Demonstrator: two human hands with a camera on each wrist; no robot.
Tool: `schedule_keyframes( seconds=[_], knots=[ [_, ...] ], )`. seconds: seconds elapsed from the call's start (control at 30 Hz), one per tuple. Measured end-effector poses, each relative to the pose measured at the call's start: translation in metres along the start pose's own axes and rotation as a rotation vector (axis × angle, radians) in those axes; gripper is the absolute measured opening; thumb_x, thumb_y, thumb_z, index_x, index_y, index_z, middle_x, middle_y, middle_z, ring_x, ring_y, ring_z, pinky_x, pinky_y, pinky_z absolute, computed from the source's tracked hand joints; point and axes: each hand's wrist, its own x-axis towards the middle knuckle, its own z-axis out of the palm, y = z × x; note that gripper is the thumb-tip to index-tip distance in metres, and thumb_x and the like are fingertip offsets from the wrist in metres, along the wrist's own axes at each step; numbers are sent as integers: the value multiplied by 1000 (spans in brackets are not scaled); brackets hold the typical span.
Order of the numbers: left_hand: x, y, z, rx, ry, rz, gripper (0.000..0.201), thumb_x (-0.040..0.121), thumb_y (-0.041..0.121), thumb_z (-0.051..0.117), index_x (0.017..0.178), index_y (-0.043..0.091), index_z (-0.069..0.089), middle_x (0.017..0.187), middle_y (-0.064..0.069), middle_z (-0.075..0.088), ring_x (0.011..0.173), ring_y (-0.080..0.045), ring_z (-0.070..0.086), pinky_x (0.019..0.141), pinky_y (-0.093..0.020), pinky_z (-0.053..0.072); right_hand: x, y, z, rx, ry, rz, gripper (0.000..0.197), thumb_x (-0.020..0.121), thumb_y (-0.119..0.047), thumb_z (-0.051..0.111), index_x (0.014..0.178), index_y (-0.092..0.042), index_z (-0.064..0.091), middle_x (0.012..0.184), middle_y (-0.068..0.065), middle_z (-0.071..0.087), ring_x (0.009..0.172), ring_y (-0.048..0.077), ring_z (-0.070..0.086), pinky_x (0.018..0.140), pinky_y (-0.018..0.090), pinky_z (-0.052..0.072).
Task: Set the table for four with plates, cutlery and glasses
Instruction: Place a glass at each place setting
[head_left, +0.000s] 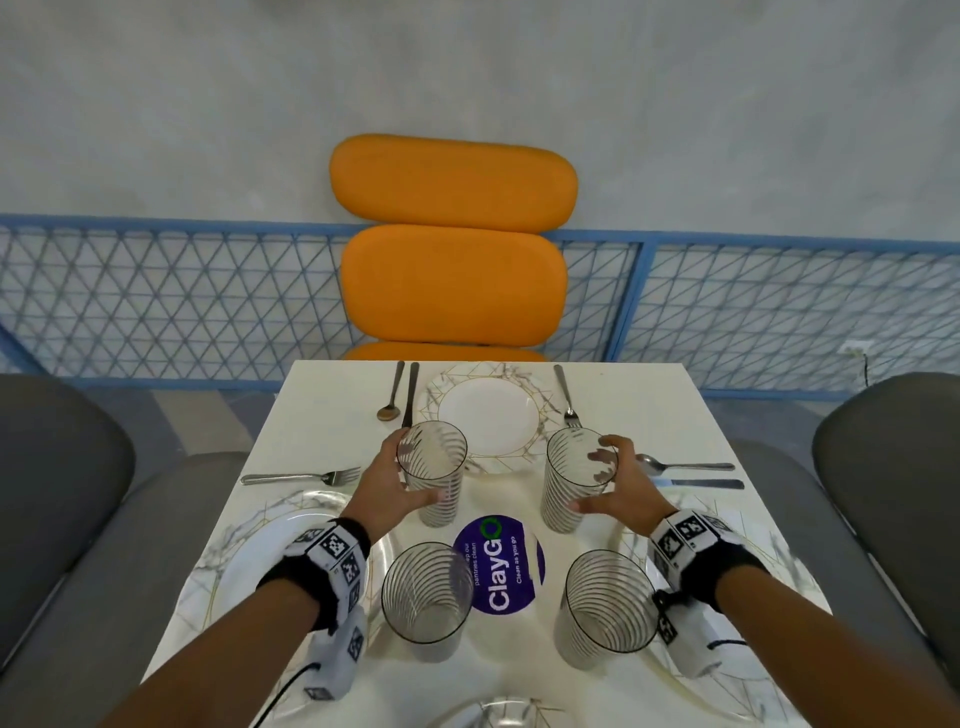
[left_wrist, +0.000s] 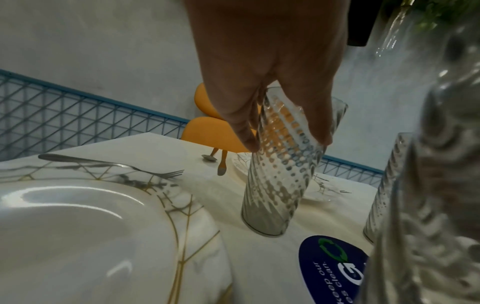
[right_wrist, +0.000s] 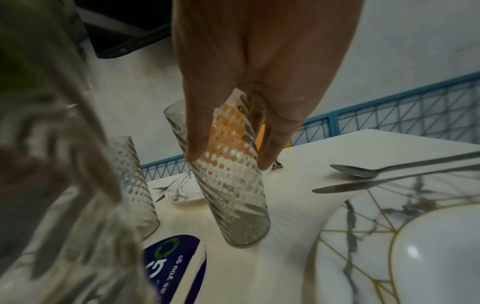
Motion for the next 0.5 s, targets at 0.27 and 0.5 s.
schedule_keyframes(
  seconds=[0.27,0.5],
  knots=[
    [10,2,4,42,-32,-5,104,63,20,86,145,22,20,139,-4,44,123,-20,46,106,-44,42,7,-3,1,-21,-4,3,98,60,3,82,135,-8,19,134,17,41,109,22,46,99,35,42],
    [9,1,4,64,-25,-21,96,64,21,85,141,18,28,133,-3,48,120,-23,49,103,-42,43,5,-3,0,-23,-13,3,97,62,3,81,135,-8,19,135,17,41,110,21,45,99,36,42]
  ],
)
